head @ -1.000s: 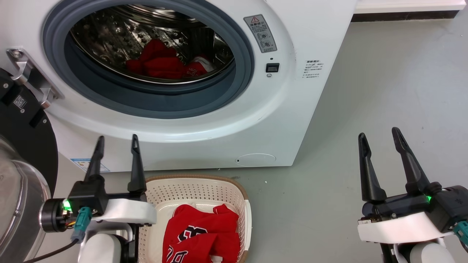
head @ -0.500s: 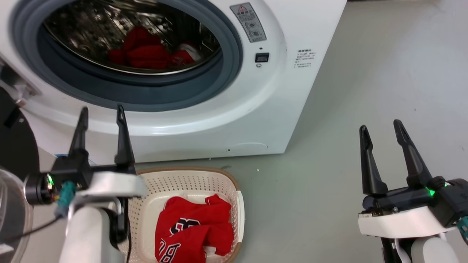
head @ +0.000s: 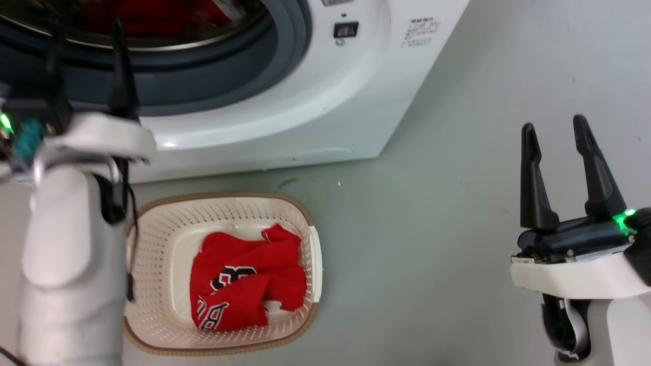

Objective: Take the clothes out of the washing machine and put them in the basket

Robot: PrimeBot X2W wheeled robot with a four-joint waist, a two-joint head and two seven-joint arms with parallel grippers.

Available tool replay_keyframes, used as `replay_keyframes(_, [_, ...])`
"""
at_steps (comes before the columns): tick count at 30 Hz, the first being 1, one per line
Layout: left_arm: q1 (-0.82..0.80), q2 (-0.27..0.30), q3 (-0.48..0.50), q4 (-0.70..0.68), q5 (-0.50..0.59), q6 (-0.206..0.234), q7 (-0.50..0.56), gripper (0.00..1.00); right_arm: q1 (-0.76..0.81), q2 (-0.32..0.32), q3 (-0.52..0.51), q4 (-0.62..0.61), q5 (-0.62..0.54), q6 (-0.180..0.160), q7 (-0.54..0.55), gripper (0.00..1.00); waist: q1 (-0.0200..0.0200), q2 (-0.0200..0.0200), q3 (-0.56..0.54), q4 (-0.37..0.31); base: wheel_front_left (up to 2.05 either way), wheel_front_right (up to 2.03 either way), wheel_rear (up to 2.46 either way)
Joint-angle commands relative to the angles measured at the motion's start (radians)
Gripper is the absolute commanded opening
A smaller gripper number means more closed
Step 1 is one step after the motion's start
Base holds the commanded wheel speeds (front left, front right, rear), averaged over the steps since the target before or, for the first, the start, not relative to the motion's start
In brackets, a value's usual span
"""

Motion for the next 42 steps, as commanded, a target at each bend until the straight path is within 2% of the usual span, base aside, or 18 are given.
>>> replay_keyframes(1, [-0.076,0.025,-0.012,0.052,0.015,-0.008,-0.003,1.0,-0.027,0.001,-0.004,-0.008,0.011,-0.001,-0.002,1.0,-0.0002,0.0,0.069,-0.036,0.0,0.0,0.0])
replay_keyframes(8, [-0.279,0.078,-0.035,0.215,0.04,-0.012,0.0,1.0,-0.062,0.002,-0.017,-0.024,0.026,-0.001,-0.002,1.0,-0.0002,0.0,0.153,-0.065,0.0,0.0,0.0])
replay_keyframes(14, [-0.496,0.135,-0.057,0.376,0.052,-0.028,0.062,1.0,-0.096,0.002,-0.037,-0.044,0.04,-0.001,-0.002,1.0,-0.0002,0.0,0.235,-0.081,0.0,0.0,0.0])
replay_keyframes(20, [-0.675,0.195,-0.106,0.527,0.059,-0.054,0.229,1.0,-0.115,0.002,-0.051,-0.052,0.058,-0.001,-0.002,1.0,-0.0002,0.0,0.282,-0.091,0.0,0.0,0.0])
replay_keyframes(28, [-0.881,0.222,-0.175,0.67,-0.013,-0.067,0.501,1.0,-0.136,0.002,-0.051,-0.064,0.077,-0.001,-0.002,1.0,-0.0002,0.0,0.334,-0.102,0.0,0.0,0.0])
replay_keyframes(36, [-1.022,0.277,-0.282,0.741,-0.107,-0.068,0.749,1.0,-0.151,0.002,-0.057,-0.084,0.105,-0.001,-0.002,1.0,-0.0002,0.0,0.401,-0.136,0.0,0.0,0.0])
replay_keyframes(42, [-1.089,0.321,-0.339,0.767,-0.131,-0.068,0.854,1.0,-0.155,0.002,-0.063,-0.098,0.123,-0.001,-0.002,1.0,-0.0002,0.0,0.452,-0.163,0.0,0.0,0.0])
